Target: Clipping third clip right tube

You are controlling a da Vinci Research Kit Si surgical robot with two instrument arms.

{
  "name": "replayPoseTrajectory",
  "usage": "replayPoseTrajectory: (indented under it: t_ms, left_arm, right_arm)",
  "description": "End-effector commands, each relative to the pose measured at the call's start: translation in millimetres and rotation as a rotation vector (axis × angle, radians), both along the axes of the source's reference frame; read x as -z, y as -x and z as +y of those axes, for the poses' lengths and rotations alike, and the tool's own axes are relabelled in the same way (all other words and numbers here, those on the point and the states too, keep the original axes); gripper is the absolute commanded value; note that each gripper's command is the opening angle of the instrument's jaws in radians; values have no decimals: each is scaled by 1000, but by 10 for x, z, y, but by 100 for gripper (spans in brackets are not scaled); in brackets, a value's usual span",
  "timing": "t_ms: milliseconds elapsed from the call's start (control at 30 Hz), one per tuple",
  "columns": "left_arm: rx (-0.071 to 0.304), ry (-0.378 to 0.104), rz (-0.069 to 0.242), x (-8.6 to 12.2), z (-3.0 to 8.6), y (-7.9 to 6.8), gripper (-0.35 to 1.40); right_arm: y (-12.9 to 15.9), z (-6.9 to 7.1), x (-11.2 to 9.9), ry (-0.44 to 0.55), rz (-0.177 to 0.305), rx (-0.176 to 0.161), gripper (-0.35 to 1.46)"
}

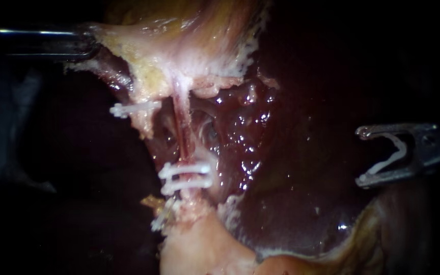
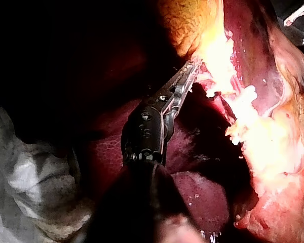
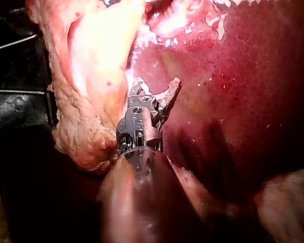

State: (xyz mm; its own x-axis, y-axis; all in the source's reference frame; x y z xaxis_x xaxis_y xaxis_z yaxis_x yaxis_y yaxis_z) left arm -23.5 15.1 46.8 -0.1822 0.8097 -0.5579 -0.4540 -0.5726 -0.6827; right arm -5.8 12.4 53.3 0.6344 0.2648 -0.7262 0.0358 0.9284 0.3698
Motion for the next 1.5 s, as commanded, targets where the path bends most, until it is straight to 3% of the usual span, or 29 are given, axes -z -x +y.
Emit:
replayPoseTrajectory:
  t_ms: [33, 333, 700, 1000, 1233, 1500]
  left_arm:
    - [0, 0, 0, 0, 0, 0, -35]
    - [1, 1, 1, -1, -1, 1, -35]
    - [2, 1, 2, -1, -1, 3, -35]
    - [3, 2, 3, -2, -2, 4, -35]
    - [3, 2, 3, -2, -3, 5, -35]
    - [4, 3, 3, -2, -3, 5, -35]
  right_arm:
    - [-5, -1, 1, -12, 5, -7, 50]
    - [-63, -2, 0, -112, 49, -75, 50]
    - [-124, 9, -10, -236, 98, -168, 49]
    - [-167, 22, -31, -320, 108, -213, 48]
    - [-194, 22, -50, -344, 109, -241, 49]
    - [-215, 28, -62, -385, 155, -270, 49]
